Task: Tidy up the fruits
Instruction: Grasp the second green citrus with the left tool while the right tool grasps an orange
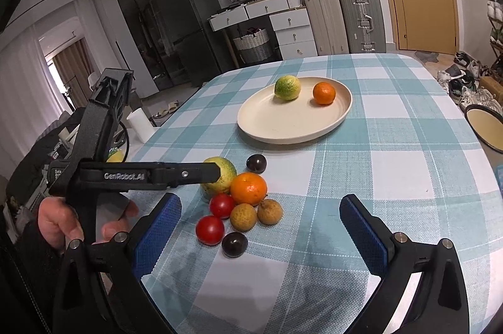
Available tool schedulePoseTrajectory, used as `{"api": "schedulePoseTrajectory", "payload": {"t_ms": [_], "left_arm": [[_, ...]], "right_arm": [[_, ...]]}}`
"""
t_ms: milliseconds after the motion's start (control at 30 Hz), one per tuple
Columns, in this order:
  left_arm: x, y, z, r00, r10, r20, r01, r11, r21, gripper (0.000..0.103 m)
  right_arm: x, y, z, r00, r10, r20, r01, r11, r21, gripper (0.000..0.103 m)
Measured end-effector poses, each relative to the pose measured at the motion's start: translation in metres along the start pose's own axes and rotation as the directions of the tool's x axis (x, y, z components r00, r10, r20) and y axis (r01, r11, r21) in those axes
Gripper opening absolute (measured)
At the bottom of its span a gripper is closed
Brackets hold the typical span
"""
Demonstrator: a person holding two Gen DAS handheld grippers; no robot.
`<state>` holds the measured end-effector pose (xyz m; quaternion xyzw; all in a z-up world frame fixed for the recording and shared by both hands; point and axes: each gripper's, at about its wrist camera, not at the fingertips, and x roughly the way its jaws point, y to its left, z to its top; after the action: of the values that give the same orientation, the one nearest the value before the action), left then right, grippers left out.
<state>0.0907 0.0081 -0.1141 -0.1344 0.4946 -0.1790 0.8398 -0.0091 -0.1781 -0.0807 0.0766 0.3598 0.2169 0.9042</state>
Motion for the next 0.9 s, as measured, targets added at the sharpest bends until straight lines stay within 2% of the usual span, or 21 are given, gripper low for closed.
{"api": "schedulePoseTrajectory", "payload": {"t_ms": [33,100,167,600,900], "left_arm": [[0.002,0.002,0.000,1.000,-0.009,-0.007,0.009,1.000,-0.004,0.071],[0.007,0.005,0.001,0.999,-0.036,-0.023,0.035,0.999,-0.013,0.053],[0.010,0.006,0.001,0.997,-0.069,-0.034,0.068,0.998,-0.009,0.047],[-0.001,0.025,0.003,0.988,-0.152,-0.016,0.151,0.988,-0.043,0.046],[-0.016,0.040,0.016,0.987,-0.163,0.005,0.163,0.985,-0.060,0.046]], "right_arm": [[0.001,0.000,0.000,1.000,0.001,-0.003,-0.001,1.000,0.001,0.103],[0.003,-0.001,0.000,1.000,0.002,-0.009,-0.002,1.000,0.000,0.103],[0.006,-0.001,0.000,1.000,0.002,-0.014,-0.002,1.000,-0.004,0.103],[0.037,-0.011,0.012,0.996,0.057,-0.073,-0.055,0.998,0.036,0.103],[0.074,-0.024,0.027,0.986,0.107,-0.128,-0.097,0.992,0.083,0.103]]}}
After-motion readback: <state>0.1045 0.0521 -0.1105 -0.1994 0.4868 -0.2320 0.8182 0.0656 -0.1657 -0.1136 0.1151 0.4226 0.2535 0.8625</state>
